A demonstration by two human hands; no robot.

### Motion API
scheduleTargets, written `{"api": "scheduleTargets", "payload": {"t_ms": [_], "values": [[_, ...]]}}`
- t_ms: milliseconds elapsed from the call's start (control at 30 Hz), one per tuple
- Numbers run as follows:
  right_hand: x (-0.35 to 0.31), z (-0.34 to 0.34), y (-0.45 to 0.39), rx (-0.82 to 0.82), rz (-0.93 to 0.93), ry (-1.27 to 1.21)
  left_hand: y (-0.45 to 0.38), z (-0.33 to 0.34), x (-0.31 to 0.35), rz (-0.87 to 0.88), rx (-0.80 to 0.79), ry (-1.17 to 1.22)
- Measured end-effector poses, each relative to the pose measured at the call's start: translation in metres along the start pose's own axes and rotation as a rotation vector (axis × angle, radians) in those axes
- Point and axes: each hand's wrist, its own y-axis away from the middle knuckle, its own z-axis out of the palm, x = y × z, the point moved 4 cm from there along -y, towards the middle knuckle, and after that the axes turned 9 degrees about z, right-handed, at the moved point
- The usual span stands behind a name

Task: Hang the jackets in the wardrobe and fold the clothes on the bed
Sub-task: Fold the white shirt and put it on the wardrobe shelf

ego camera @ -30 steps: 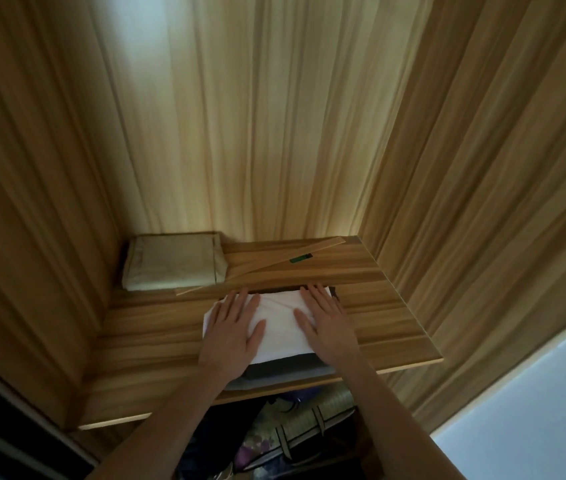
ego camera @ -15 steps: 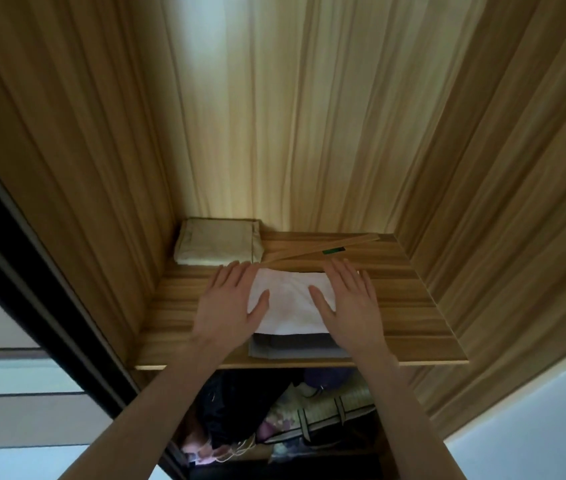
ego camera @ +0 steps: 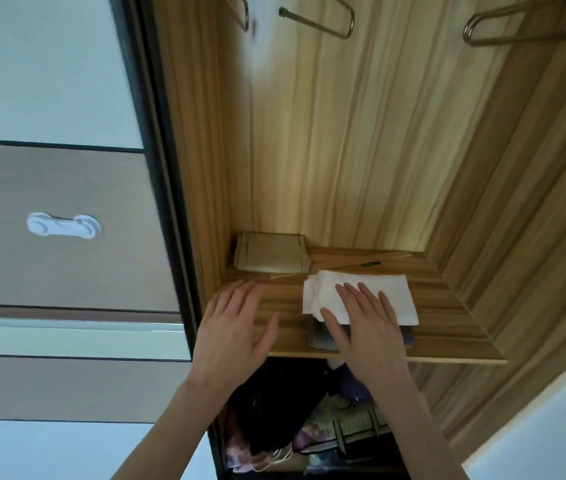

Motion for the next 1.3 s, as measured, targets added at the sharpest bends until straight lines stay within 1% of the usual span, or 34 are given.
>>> {"api": "scheduleTargets", "payload": {"t_ms": [167,367,433,567,633,733,867,967,1100,1167,1300], "values": [[-0.081,-0.024,0.036,0.018,-0.019,-0.01,0.067,-0.066,-0.04,0.001,0.042,-0.001],[-0.187,-0.049,0.068,0.026,-0.064,-0.033,0.127,-0.139,-0.105,-0.025,0.097,-0.095],[-0.223,-0.054,0.073,0.056,-0.081,-0.074,0.137,-0.162,-0.124,-0.043,0.127,-0.122],[-0.292,-0.054,0.071,0.168,-0.117,-0.161,0.145,-0.198,-0.163,-0.048,0.222,-0.173],[-0.323,-0.05,0.068,0.212,-0.127,-0.193,0.144,-0.209,-0.184,-0.054,0.267,-0.174],[-0.359,-0.037,0.058,0.232,-0.144,-0.187,0.137,-0.219,-0.215,-0.073,0.318,-0.164],[-0.387,-0.014,0.038,0.237,-0.156,-0.144,0.119,-0.215,-0.254,-0.075,0.314,-0.196],[-0.395,-0.001,0.016,0.278,-0.133,-0.101,0.101,-0.207,-0.276,-0.061,0.308,-0.239],[-0.388,0.021,-0.016,0.33,-0.034,-0.078,0.069,-0.191,-0.299,-0.01,0.28,-0.302],[-0.382,0.033,-0.024,0.369,-0.015,-0.058,0.057,-0.177,-0.307,0.02,0.281,-0.324],[-0.375,0.044,-0.03,0.436,-0.011,-0.056,0.05,-0.152,-0.312,-0.017,0.33,-0.299]]}}
